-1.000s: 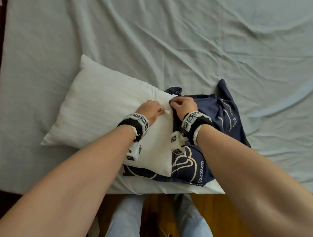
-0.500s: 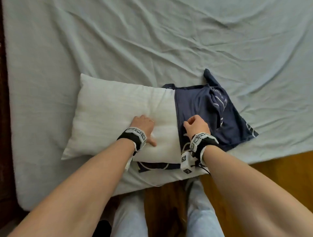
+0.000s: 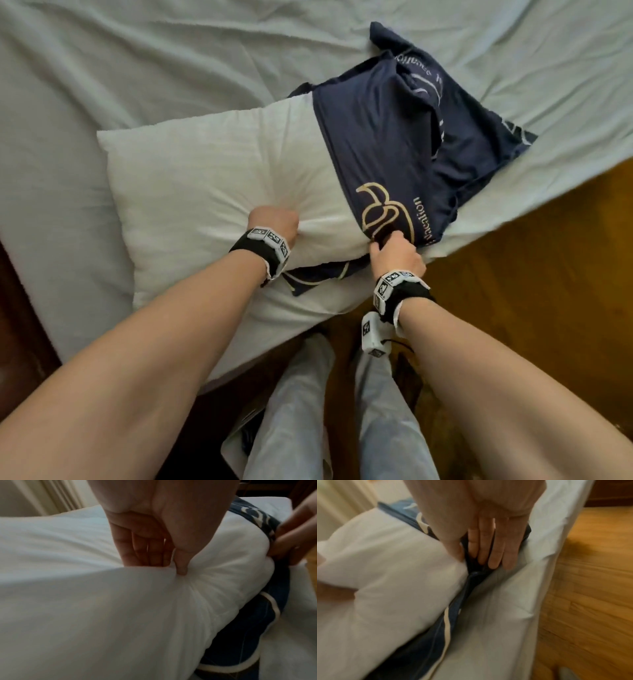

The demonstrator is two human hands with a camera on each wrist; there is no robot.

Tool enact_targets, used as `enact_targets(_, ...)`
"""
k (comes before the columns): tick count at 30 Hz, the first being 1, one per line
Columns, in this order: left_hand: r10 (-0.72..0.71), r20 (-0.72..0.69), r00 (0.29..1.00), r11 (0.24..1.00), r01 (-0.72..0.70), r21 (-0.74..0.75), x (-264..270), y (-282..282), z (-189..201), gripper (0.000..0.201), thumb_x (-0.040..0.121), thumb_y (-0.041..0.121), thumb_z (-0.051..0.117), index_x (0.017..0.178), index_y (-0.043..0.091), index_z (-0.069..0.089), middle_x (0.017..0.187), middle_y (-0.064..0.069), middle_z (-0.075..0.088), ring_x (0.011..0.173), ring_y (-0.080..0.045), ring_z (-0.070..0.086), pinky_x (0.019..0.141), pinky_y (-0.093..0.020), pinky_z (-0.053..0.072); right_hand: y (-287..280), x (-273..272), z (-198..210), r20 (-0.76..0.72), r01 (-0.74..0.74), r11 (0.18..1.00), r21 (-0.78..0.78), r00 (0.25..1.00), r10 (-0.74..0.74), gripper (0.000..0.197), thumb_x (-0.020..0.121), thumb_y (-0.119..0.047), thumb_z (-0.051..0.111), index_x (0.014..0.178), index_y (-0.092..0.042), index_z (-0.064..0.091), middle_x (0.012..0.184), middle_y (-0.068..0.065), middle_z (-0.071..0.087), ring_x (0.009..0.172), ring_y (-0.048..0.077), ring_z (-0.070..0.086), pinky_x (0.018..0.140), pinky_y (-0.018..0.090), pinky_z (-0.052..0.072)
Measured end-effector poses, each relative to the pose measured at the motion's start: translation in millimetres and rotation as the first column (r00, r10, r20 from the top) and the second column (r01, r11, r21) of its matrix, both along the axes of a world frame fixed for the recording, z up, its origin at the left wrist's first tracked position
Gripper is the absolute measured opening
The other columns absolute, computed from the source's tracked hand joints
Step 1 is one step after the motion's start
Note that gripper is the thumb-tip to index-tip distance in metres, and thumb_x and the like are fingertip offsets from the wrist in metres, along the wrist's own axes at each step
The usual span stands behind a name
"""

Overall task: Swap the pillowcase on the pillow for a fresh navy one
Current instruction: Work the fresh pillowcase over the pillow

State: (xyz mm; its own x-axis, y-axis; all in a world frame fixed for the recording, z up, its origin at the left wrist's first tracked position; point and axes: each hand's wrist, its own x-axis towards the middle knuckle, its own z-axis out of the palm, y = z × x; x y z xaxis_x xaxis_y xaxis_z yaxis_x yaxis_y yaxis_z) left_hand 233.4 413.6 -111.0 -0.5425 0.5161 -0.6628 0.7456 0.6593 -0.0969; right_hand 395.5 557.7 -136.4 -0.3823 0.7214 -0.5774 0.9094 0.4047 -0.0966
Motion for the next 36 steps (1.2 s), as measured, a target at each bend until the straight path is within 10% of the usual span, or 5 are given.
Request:
enact_targets(5, 0.007, 0.050, 0.999, 0.996, -0.011, 0.086, 4.3, 29.4, 17.8, 0.027, 0.088, 0.008, 0.042, 0.104, 0.009, 0.063, 0.106, -0.014, 0.068, 0.096, -0.034, 0.065, 0.070, -0.033, 0.043, 20.2, -4.2, 9.7, -0.138, 0.020, 1.000, -0.022, 0.990, -0.023, 0.018, 0.092, -0.031, 0.051, 0.101, -0.016, 0.057, 0.102, 0.014, 0.066, 0.098, 0.037, 0.062, 0.080, 0.040, 0.047)
enact_targets(11, 0.117, 0.155, 0.981, 0.958, -0.152, 0.241, 33.9, 90.9, 32.8, 0.028, 0.094, 0.017, 0.043, 0.117, 0.008, 0.056, 0.121, -0.018, 0.060, 0.111, -0.038, 0.058, 0.087, -0.038, 0.045, 12.6, 1.1, 33.3, -0.355, -0.451, 0.889, -0.078, 0.846, 0.398, 0.014, 0.087, -0.032, 0.061, 0.093, -0.019, 0.062, 0.092, 0.011, 0.069, 0.091, 0.035, 0.064, 0.072, 0.036, 0.047)
enact_targets(16, 0.095, 0.285, 0.954, 0.952, -0.171, 0.253, 47.3, 76.7, 19.8, 0.024, 0.091, 0.040, 0.054, 0.102, 0.021, 0.064, 0.106, -0.003, 0.067, 0.101, -0.027, 0.062, 0.079, -0.032, 0.046, 40.0, 29.7, 28.2, -0.070, -0.216, 0.966, -0.141, 0.976, 0.208, 0.023, 0.089, -0.035, 0.056, 0.110, -0.029, 0.063, 0.110, 0.005, 0.068, 0.105, 0.032, 0.063, 0.081, 0.037, 0.051)
enact_targets(21, 0.414, 0.177, 0.893, 0.822, -0.450, 0.348, 26.5, 49.5, 31.9, 0.030, 0.077, 0.046, 0.056, 0.103, 0.031, 0.057, 0.104, 0.006, 0.060, 0.092, -0.022, 0.061, 0.079, -0.033, 0.047, 40.0, 4.7, 55.2, -0.253, -0.048, 0.998, -0.034, 0.967, 0.038, 0.028, 0.083, -0.042, 0.059, 0.105, -0.026, 0.053, 0.106, 0.001, 0.063, 0.102, 0.027, 0.061, 0.083, 0.038, 0.050)
enact_targets(36, 0.666, 0.236, 0.707, 0.682, -0.706, 0.189, -89.7, 12.2, 10.0, 0.071, 0.086, 0.037, 0.054, 0.150, 0.022, 0.027, 0.149, -0.013, 0.036, 0.130, -0.038, 0.044, 0.106, -0.045, 0.040, 31.3, -148.1, 70.5, -0.186, -0.269, 0.963, -0.015, 0.947, 0.262, 0.062, 0.089, -0.025, 0.057, 0.144, -0.018, 0.030, 0.144, 0.010, 0.036, 0.127, 0.034, 0.043, 0.092, 0.045, 0.045)
